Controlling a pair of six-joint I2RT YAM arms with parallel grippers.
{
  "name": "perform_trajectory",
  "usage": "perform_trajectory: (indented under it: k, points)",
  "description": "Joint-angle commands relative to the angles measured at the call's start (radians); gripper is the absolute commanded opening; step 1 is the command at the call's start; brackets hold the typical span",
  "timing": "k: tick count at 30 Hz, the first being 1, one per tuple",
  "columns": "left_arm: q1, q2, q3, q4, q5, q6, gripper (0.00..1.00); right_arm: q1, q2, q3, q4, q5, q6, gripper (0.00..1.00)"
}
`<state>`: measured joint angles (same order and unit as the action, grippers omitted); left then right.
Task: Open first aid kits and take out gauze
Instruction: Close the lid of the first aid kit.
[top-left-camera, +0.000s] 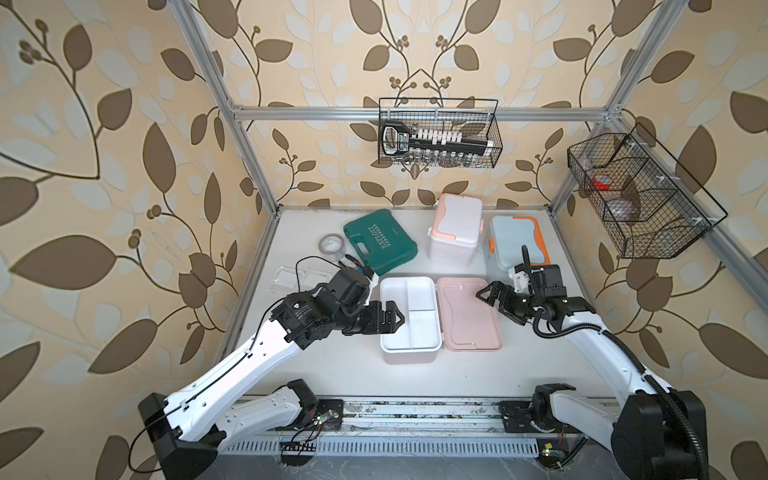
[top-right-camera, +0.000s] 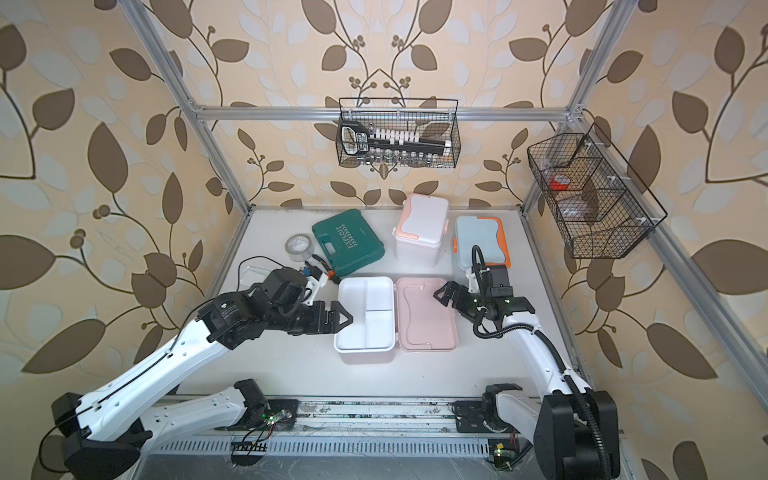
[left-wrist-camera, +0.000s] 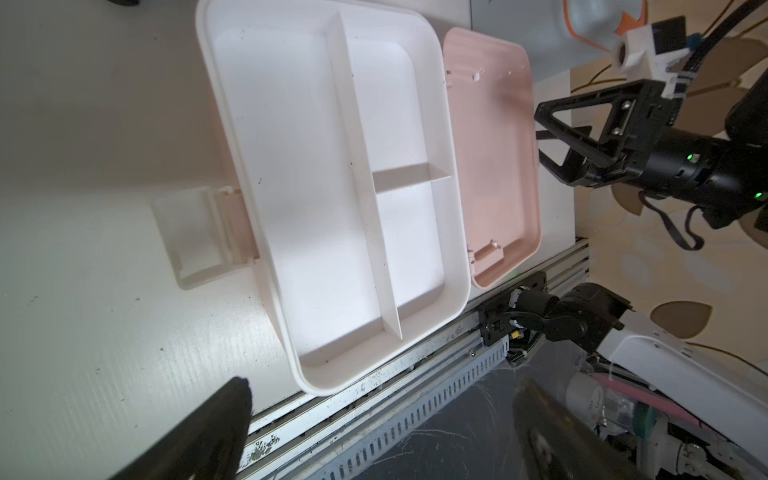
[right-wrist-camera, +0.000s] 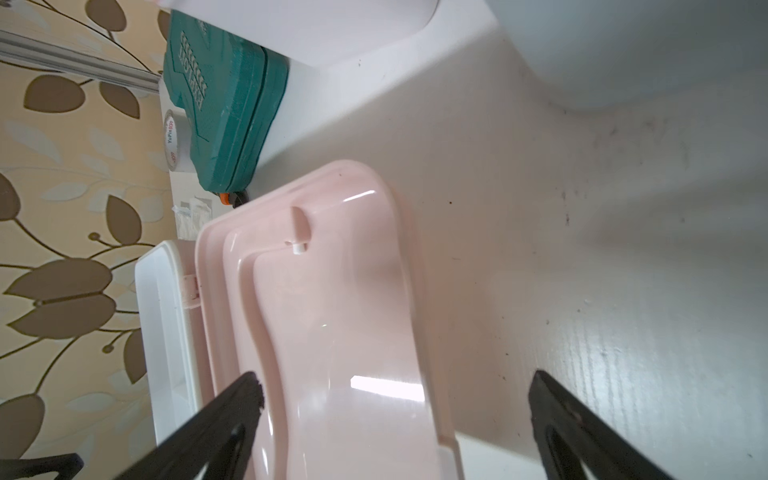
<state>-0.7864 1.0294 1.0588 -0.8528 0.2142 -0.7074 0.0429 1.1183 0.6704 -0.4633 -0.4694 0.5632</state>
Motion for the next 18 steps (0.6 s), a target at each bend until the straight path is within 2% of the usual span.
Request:
perform_trajectory:
  k: [1,4,10,18]
  points:
    - [-0.061,0.082,0.061,0.076,-0.066,-0.015,0.99,-0.003,0.017,-0.031,0.061,-0.049,-0.013,1.00]
    - [-0.089,0.178,0.085,0.121,-0.065,-0.010,0.99,-0.004,0.021,-0.062,0.112,-0.114,-0.008,0.99]
    - [-0.088,0.328,0.119,0.162,-0.089,0.001,0.99,-0.004,0.044,-0.082,0.143,-0.185,-0.009,0.99]
    - [-0.085,0.405,0.119,0.202,-0.084,0.001,0.99,-0.003,-0.003,-0.047,0.112,-0.259,-0.002,1.00]
